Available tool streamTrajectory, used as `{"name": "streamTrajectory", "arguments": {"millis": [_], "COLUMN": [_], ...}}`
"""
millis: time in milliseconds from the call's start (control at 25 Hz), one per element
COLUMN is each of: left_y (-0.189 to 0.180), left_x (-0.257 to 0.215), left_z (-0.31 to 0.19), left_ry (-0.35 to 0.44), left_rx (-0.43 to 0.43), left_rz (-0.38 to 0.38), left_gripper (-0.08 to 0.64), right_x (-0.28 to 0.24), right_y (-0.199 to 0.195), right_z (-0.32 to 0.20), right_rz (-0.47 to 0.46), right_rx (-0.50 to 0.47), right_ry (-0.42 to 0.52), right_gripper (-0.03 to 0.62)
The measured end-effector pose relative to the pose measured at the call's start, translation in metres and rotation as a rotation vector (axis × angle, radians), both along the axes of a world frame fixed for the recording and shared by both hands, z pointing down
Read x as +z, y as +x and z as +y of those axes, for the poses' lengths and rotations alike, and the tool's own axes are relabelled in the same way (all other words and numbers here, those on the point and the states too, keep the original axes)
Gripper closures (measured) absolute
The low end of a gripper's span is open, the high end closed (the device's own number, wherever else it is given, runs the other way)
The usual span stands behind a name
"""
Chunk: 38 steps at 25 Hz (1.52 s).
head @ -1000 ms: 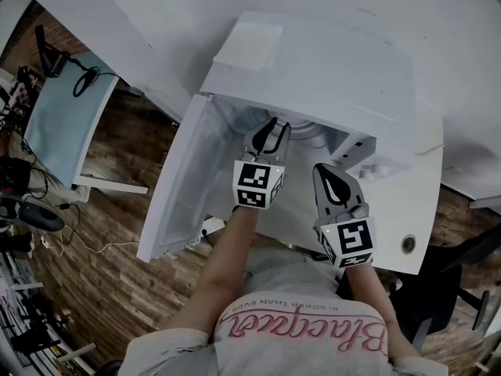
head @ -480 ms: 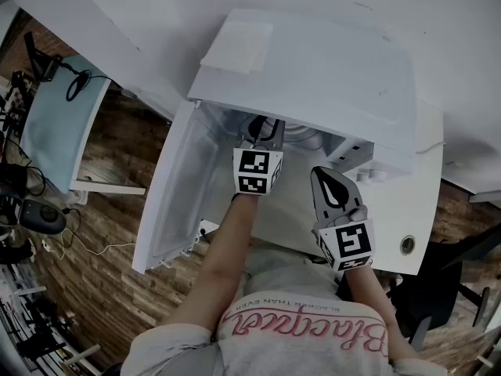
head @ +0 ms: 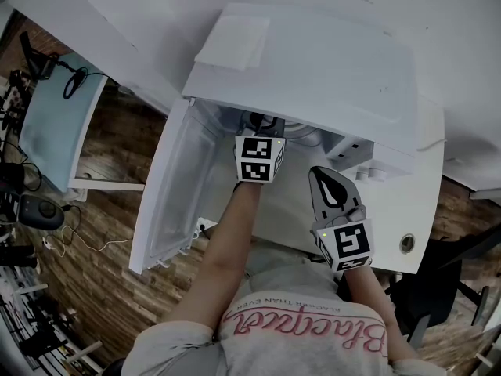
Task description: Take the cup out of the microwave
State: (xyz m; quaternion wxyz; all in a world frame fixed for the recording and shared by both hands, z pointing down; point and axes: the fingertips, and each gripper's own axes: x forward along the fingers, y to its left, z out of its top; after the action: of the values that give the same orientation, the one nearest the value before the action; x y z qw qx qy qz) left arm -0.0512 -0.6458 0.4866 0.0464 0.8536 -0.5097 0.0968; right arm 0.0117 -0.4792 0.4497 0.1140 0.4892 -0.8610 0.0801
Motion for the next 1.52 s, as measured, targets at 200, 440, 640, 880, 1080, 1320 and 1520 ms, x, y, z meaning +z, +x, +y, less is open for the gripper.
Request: {"name": "streamTrajectory", "arguments": {"millis": [200,440,640,880,1080,1320,1520], "left_y": [0.0,-0.001,-0.003,-0.006,-0.008,-0.012,-0.015], "left_x": [0.001,-0.001,-0.004,-0.006,-0.008,-0.012,-0.014], "left_z": [-0.003,-0.003,0.002,0.012,0.02,0.034,0.044], "left_ry": [-0.01,-0.008,0.001,0.002,0.004,0.015,0.021], "left_rx": [-0.015,-0.028,-0.036,-0.031,-0.031,-0.027,-0.028], "left_rz": [-0.005,0.0,0.008,0.008,0.004,0.01,0.018], "left_gripper": [0.506,0.508,0.509,0.509,0.509,0.509,0.509], "right_x": [0.001,0.001,0.0,-0.002,-0.004,-0.006,-0.01], "right_y": [0.002,0.004,0.001,-0.005,-0.008,-0.013,-0.016], "right_z": [0.002,0.003,0.006,0.013,0.021,0.032,0.041], "right_rz": [0.0,0.005,0.005,0.005,0.002,0.0,0.0], "right_rx": [0.005,0.004,-0.007,-0.022,-0.028,-0.031,-0.033], "right_ry": [-0.003,0.001,0.004,0.008,0.015,0.022,0.031], "right_gripper": [0.583,0.583,0.583,0.583,0.583,0.583,0.583]}}
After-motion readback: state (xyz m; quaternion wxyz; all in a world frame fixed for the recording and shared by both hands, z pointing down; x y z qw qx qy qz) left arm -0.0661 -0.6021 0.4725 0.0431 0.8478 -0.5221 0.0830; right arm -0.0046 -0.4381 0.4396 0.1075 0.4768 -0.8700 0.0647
